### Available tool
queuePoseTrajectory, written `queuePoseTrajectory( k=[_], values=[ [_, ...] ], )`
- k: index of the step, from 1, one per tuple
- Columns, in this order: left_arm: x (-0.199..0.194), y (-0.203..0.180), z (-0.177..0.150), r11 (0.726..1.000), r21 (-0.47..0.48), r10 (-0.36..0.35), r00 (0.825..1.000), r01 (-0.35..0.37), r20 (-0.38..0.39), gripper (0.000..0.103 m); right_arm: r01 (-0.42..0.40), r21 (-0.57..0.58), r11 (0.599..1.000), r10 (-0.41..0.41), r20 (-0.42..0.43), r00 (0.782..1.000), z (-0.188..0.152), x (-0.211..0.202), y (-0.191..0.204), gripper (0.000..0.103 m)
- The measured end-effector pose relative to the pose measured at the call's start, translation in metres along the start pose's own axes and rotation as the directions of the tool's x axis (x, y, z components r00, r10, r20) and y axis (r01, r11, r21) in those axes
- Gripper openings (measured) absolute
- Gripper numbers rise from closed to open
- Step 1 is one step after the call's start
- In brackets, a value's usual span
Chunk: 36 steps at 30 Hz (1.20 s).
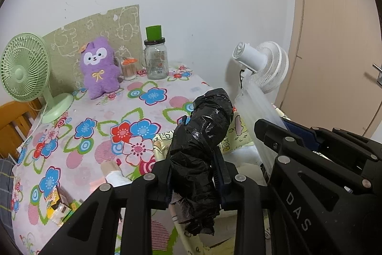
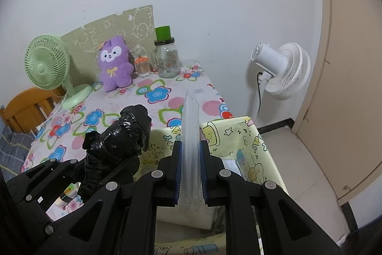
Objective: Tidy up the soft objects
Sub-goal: 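Lower the umbrella and plastic sheet into the box and open both tools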
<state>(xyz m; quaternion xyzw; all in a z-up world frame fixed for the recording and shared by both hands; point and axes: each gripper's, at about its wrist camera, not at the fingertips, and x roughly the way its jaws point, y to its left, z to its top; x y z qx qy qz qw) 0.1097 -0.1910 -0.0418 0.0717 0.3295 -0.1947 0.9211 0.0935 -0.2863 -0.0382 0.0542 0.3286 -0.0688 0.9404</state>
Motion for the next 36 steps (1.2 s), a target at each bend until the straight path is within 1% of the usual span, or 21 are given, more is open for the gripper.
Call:
queuePoseTrajectory(
  k=[5, 6, 7, 8, 9, 11, 12, 13, 15, 16, 18, 19, 21, 24, 27, 36],
  values=[
    [0.011, -0.001, 0.001, 1.000, 0.004, 0.004, 1.000, -0.004, -0.029, 0.046, 0.003, 0.001, 1.000, -0.003, -0.017, 1.000, 0.000, 0.011, -0.002, 0.017],
    [0.012, -0.001, 0.001, 1.000, 0.003, 0.004, 0.999, -0.004, -0.032, 0.053, 0.000, 0.003, 1.000, 0.000, -0.023, 1.000, 0.000, 0.013, -0.003, 0.017],
    [0.013, 0.000, 0.001, 1.000, 0.002, 0.005, 0.999, -0.005, -0.033, 0.057, -0.003, 0.004, 1.000, 0.003, -0.026, 1.000, 0.000, 0.015, -0.003, 0.017],
    [0.014, 0.000, 0.001, 1.000, 0.002, 0.007, 1.000, -0.007, -0.030, 0.064, -0.006, 0.005, 1.000, 0.007, -0.029, 1.000, 0.000, 0.016, -0.003, 0.017],
    [0.014, 0.000, 0.001, 1.000, 0.003, 0.008, 1.000, -0.008, -0.028, 0.067, -0.008, 0.006, 1.000, 0.008, -0.032, 0.999, 0.001, 0.018, -0.003, 0.018],
    [0.015, -0.001, 0.001, 1.000, 0.007, 0.009, 1.000, -0.008, -0.028, 0.070, -0.008, 0.006, 1.000, 0.008, -0.038, 0.999, 0.001, 0.021, -0.004, 0.021],
    [0.016, -0.001, 0.001, 1.000, 0.009, 0.010, 0.999, -0.009, -0.032, 0.072, -0.004, 0.006, 1.000, 0.004, -0.040, 0.999, 0.001, 0.022, -0.004, 0.026],
    [0.018, -0.001, 0.001, 1.000, 0.011, 0.011, 0.999, -0.010, -0.035, 0.073, 0.003, 0.006, 1.000, -0.003, -0.043, 0.999, 0.001, 0.023, -0.003, 0.029],
    [0.019, -0.001, 0.001, 1.000, 0.012, 0.010, 0.999, -0.010, -0.042, 0.075, 0.009, 0.006, 1.000, -0.008, -0.046, 0.999, 0.001, 0.025, -0.003, 0.043],
    [0.020, 0.000, 0.001, 1.000, 0.011, 0.010, 0.999, -0.009, -0.043, 0.076, 0.009, 0.010, 1.000, -0.009, -0.047, 0.999, 0.001, 0.026, -0.004, 0.047],
    [0.020, 0.001, 0.001, 1.000, 0.006, 0.009, 0.999, -0.009, -0.045, 0.079, 0.016, 0.016, 1.000, -0.015, -0.045, 0.999, 0.001, 0.026, -0.004, 0.066],
    [0.020, 0.002, 0.001, 1.000, 0.004, 0.009, 0.999, -0.008, -0.044, 0.080, 0.021, 0.018, 1.000, -0.020, -0.039, 0.999, 0.001, 0.025, -0.004, 0.069],
    [0.018, 0.003, 0.001, 1.000, 0.004, 0.006, 0.999, -0.006, -0.039, 0.085, 0.031, 0.021, 0.999, -0.030, -0.027, 0.999, 0.000, 0.022, -0.004, 0.077],
    [0.016, 0.003, 0.001, 1.000, 0.007, 0.003, 0.999, -0.003, -0.037, 0.089, 0.035, 0.021, 0.999, -0.035, -0.025, 0.999, 0.000, 0.020, -0.002, 0.081],
    [0.012, 0.004, 0.000, 1.000, 0.009, 0.005, 0.999, -0.005, -0.033, 0.091, 0.038, 0.022, 0.999, -0.037, -0.023, 0.999, 0.000, 0.019, -0.002, 0.083],
    [-0.006, 0.011, -0.004, 1.000, 0.016, 0.012, 1.000, -0.012, -0.004, 0.093, 0.041, 0.028, 0.999, -0.041, 0.001, 0.999, -0.002, 0.001, 0.005, 0.086]
  ],
)
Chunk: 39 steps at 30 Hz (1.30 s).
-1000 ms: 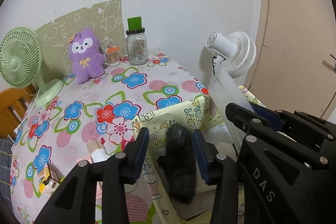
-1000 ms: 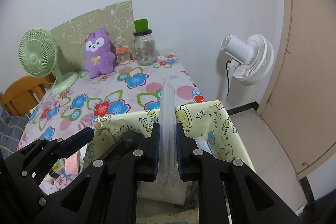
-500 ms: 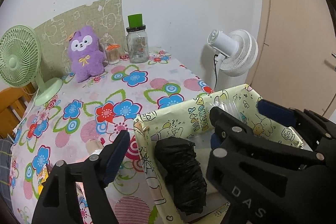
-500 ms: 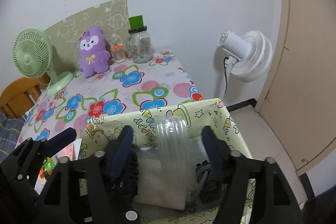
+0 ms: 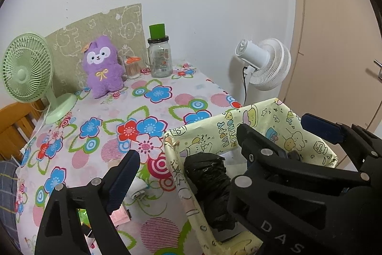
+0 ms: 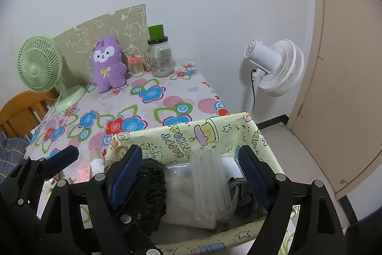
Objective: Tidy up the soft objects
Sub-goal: 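Lower the umbrella and plastic sheet into the box and open both tools, then withdraw both tools from the box back over the table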
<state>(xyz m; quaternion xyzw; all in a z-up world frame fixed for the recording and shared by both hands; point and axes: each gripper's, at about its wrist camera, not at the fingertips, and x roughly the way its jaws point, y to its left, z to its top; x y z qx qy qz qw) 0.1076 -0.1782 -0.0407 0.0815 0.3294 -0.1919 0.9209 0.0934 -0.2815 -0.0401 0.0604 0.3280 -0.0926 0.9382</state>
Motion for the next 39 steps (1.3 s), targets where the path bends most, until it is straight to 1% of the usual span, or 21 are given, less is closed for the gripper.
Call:
queuePoseTrajectory(
  k=[5, 9, 12, 18, 21, 27, 34, 39],
  values=[
    [-0.008, 0.004, -0.002, 1.000, 0.002, 0.006, 1.000, -0.006, 0.011, 0.094, 0.003, -0.002, 1.000, -0.003, 0.009, 1.000, -0.003, -0.009, 0.006, 0.087],
    [-0.016, 0.006, -0.005, 1.000, 0.007, 0.014, 1.000, -0.014, 0.023, 0.096, -0.006, -0.006, 1.000, 0.006, 0.022, 1.000, -0.005, -0.017, 0.012, 0.091],
    [-0.022, 0.008, -0.007, 1.000, 0.011, 0.019, 0.999, -0.019, 0.032, 0.096, -0.009, -0.014, 1.000, 0.009, 0.033, 0.999, -0.006, -0.023, 0.018, 0.092],
    [-0.031, 0.016, -0.011, 0.999, -0.004, 0.033, 0.999, -0.033, 0.044, 0.097, 0.004, -0.025, 1.000, -0.002, 0.053, 0.999, -0.008, -0.034, 0.030, 0.094],
    [-0.034, 0.022, -0.013, 0.999, -0.016, 0.031, 0.999, -0.030, 0.040, 0.097, 0.005, -0.033, 0.999, -0.004, 0.057, 0.998, -0.010, -0.038, 0.035, 0.095],
    [-0.046, 0.028, -0.020, 0.999, -0.016, 0.039, 0.998, -0.038, 0.057, 0.097, 0.006, -0.050, 0.999, -0.002, 0.072, 0.997, -0.015, -0.050, 0.045, 0.095],
    [-0.057, 0.040, -0.027, 0.998, -0.043, 0.047, 0.997, -0.045, 0.066, 0.098, 0.002, -0.067, 0.998, 0.004, 0.084, 0.996, -0.019, -0.061, 0.060, 0.096],
    [-0.068, 0.051, -0.031, 0.997, -0.056, 0.065, 0.995, -0.060, 0.081, 0.100, -0.011, -0.075, 0.997, 0.018, 0.096, 0.995, -0.022, -0.069, 0.072, 0.096]
  ],
)
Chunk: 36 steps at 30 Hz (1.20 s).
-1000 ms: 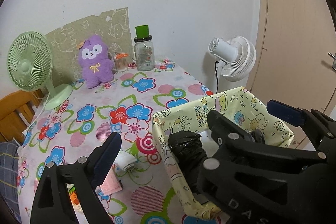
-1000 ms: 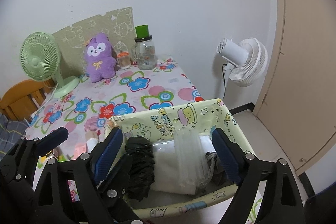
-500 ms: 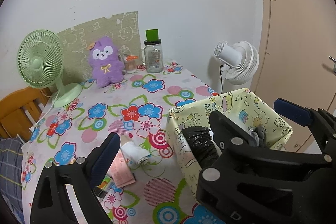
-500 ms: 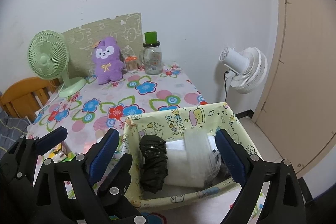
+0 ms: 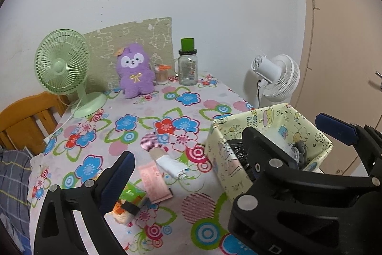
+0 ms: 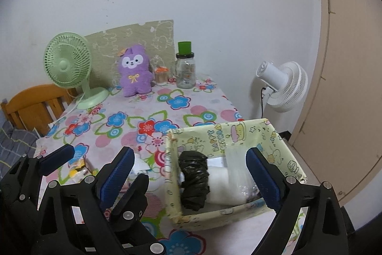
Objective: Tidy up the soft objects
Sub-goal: 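Withdraw both tools from the box back over the table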
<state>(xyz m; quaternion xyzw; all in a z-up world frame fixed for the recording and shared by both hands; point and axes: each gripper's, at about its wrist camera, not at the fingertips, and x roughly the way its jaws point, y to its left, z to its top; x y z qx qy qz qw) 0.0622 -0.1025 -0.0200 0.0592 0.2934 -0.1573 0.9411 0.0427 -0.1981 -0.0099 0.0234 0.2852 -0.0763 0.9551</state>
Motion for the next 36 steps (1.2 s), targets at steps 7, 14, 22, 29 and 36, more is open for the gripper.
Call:
queuePoseTrajectory(
  k=[7, 14, 22, 29, 36],
  values=[
    [-0.012, 0.020, -0.006, 0.999, -0.022, 0.024, 1.000, -0.024, 0.011, 0.101, -0.027, -0.018, 0.999, 0.027, 0.009, 1.000, -0.003, -0.007, 0.022, 0.097],
    [-0.023, 0.040, -0.010, 0.998, -0.040, 0.053, 0.998, -0.052, 0.018, 0.102, -0.057, -0.044, 0.997, 0.058, 0.015, 0.998, -0.002, -0.011, 0.046, 0.098],
    [-0.029, 0.059, -0.014, 0.996, -0.054, 0.075, 0.997, -0.073, 0.028, 0.102, -0.076, -0.061, 0.995, 0.078, 0.027, 0.997, -0.002, -0.013, 0.067, 0.100],
    [-0.029, 0.071, -0.020, 0.993, -0.069, 0.099, 0.995, -0.097, 0.022, 0.102, -0.099, -0.072, 0.992, 0.100, 0.018, 0.995, -0.006, -0.010, 0.081, 0.100],
    [-0.026, 0.078, -0.027, 0.990, -0.070, 0.119, 0.993, -0.118, 0.006, 0.102, -0.114, -0.093, 0.989, 0.115, 0.003, 0.993, -0.010, -0.004, 0.090, 0.100]
  ],
)
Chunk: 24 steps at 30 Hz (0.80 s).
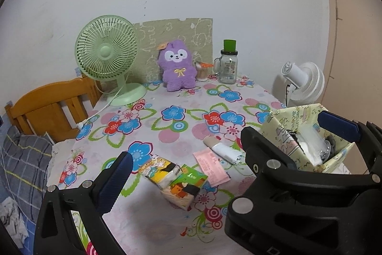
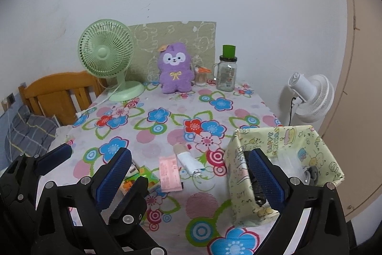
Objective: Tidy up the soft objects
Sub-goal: 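Withdraw both tools from the box back over the table, then move the left tool toward the yellow cartoon package while the right tool approaches the white rolled cloth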
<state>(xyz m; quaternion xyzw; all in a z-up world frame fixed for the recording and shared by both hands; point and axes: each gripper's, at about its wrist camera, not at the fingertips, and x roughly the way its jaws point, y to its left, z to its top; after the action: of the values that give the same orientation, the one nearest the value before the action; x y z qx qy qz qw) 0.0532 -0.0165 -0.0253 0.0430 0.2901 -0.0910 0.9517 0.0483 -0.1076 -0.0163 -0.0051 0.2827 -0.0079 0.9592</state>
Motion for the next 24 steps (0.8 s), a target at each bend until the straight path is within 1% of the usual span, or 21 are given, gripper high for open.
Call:
queuePoseTrajectory(
  k=[13, 20, 24],
  values=[
    [0.026, 0.018, -0.013, 1.000, -0.024, 0.001, 0.998, -0.002, -0.056, 0.102, -0.042, -0.005, 0.999, 0.042, -0.064, 0.997, -0.012, 0.034, 0.014, 0.100],
    [0.040, 0.022, -0.014, 1.000, -0.019, 0.012, 0.997, -0.013, -0.072, 0.102, -0.045, -0.022, 0.999, 0.043, -0.079, 0.996, -0.012, 0.050, 0.019, 0.100],
    [0.048, 0.024, -0.015, 1.000, -0.020, 0.013, 0.996, -0.015, -0.084, 0.102, -0.049, -0.029, 0.998, 0.046, -0.091, 0.995, -0.013, 0.059, 0.020, 0.098]
  ],
)
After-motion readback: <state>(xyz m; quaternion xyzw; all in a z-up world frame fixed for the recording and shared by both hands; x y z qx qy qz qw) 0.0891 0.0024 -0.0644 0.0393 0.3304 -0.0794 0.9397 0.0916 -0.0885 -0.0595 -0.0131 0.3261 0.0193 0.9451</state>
